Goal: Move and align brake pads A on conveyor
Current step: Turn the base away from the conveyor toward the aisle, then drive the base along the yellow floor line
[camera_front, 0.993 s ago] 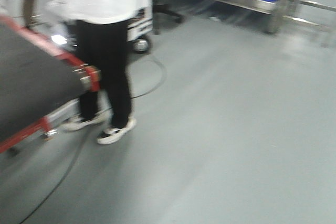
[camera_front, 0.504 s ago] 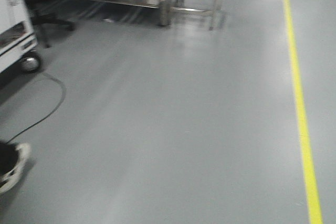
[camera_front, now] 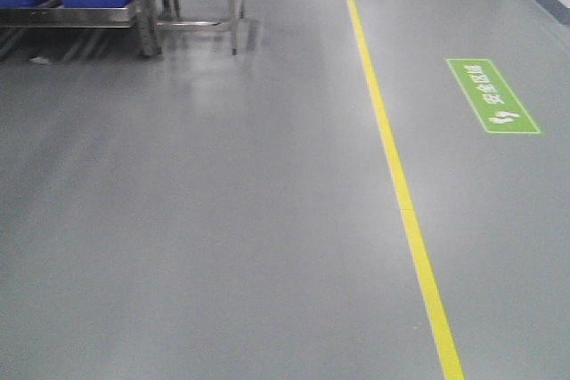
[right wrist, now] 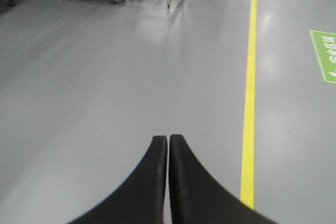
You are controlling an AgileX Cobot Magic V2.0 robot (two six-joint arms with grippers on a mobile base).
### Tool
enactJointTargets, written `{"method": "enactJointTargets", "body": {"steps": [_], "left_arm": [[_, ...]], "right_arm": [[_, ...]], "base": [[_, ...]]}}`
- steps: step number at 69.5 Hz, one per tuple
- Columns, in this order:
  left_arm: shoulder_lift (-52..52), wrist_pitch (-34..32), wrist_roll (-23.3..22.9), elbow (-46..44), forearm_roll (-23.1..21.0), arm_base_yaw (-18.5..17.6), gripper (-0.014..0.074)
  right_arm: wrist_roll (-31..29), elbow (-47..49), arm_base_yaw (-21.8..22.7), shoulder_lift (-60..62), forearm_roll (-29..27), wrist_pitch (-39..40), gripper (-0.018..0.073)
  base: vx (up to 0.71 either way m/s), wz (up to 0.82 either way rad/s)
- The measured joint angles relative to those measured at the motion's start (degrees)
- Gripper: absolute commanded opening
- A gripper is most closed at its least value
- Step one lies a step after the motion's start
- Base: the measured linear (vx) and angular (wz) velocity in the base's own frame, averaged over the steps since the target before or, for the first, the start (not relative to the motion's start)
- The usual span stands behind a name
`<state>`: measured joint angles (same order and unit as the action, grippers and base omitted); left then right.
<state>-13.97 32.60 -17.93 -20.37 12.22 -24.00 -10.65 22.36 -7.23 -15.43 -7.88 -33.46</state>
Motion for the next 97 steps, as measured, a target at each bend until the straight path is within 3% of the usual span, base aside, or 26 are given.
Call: {"method": "enactJointTargets", "body": {"steps": [43,97], "left_arm": [[0.00,0.00,0.00,0.00,0.00,0.00,-0.0006],[0.00,0.00,0.00,0.00,0.00,0.00,-0.0006]], "right_arm": [[0.00,0.00,0.00,0.00,0.00,0.00,-0.0007],[0.00,0.00,0.00,0.00,0.00,0.00,-0.0007]], "base": [[0.39,-0.22],[0.59,-0.14]]}}
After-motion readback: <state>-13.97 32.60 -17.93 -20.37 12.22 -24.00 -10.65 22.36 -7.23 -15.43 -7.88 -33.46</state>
